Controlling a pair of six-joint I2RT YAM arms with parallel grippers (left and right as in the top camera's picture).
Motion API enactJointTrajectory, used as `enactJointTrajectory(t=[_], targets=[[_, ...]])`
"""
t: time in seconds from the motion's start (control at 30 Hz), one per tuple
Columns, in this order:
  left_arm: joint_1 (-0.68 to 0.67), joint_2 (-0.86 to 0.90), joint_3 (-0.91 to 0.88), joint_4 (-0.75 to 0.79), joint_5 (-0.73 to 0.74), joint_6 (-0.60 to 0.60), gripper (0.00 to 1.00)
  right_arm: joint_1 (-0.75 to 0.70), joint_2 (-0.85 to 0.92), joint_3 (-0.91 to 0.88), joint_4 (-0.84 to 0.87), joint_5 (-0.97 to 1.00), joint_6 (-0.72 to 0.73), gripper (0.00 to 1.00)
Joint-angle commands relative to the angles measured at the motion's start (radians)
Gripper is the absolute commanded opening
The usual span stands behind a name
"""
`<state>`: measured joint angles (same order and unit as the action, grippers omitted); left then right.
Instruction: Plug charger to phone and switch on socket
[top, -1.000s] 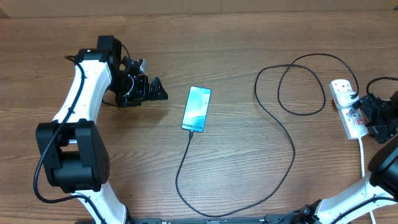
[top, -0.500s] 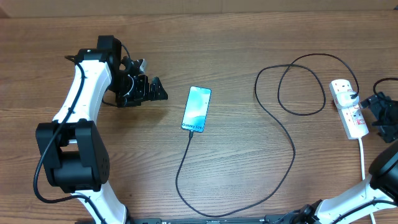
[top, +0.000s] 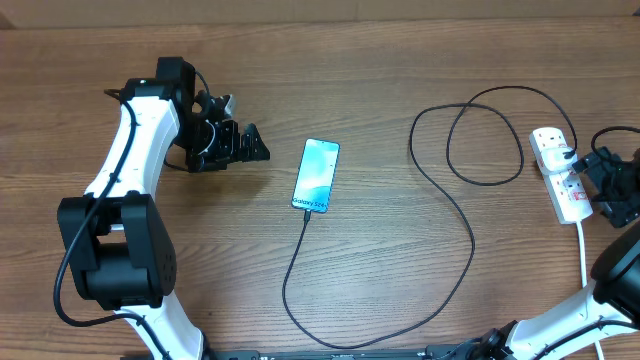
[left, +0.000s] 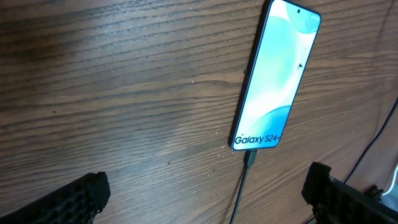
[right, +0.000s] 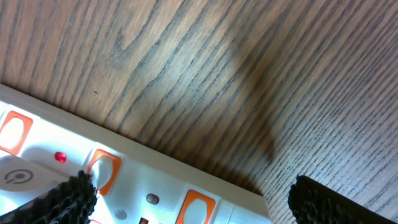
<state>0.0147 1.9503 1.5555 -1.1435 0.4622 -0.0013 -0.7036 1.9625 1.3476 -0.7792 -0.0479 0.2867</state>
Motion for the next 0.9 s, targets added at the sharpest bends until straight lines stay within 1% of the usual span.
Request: enactJointTrajectory(t=[0.0,0.43,0.57,0.87], targets=[[-0.002,-0.023,0.002,0.000,-0.002,-0.003,0.99,0.003,-0.030,-0.006,0.000,0.002,-0.006,1.00],[-0.002,-0.023,0.002,0.000,-0.002,-0.003,1.00,0.027,-0.017,-0.007,-0.004,0.003,-0.007,1.00],[-0.002,-0.023,0.002,0.000,-0.002,-0.003,1.00,0.032,-0.015,-0.007,-0.014,0.047,-0.006,1.00],[-0.002,-0.023,0.002,0.000,-0.002,-0.003,0.99,0.032,-0.013,-0.007,0.008,0.047,-0.007,1.00]])
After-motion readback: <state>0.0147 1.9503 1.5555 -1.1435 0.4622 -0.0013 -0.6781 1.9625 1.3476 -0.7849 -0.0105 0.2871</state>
